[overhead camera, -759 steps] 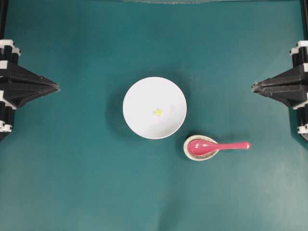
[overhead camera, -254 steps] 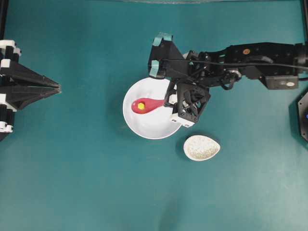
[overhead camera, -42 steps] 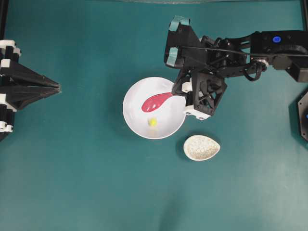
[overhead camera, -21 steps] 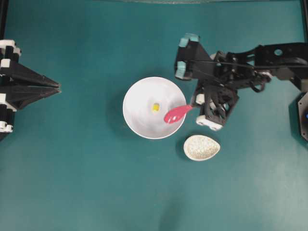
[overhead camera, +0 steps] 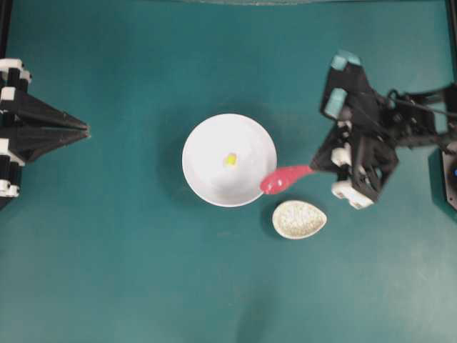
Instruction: Scoop the yellow hexagonal prism block from the bowl with a spoon using the right arm.
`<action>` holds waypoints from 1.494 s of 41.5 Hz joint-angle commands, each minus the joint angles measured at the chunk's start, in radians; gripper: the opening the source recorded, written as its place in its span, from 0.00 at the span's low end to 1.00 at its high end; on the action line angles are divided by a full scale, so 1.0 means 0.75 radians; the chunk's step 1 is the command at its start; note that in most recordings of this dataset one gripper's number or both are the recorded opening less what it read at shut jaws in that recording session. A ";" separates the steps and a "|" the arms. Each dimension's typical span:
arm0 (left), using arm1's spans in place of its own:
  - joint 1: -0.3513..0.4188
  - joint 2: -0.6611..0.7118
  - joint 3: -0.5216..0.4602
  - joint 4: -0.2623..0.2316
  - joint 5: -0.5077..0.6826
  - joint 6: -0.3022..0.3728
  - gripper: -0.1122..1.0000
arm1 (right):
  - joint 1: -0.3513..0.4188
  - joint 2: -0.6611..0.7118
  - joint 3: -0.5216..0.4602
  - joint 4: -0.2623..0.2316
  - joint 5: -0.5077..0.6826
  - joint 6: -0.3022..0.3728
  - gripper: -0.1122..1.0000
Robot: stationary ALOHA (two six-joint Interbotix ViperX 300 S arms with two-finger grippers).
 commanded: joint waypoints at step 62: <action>0.002 0.008 -0.035 0.004 -0.006 -0.022 0.22 | 0.276 -0.018 0.405 0.004 -0.581 0.280 0.58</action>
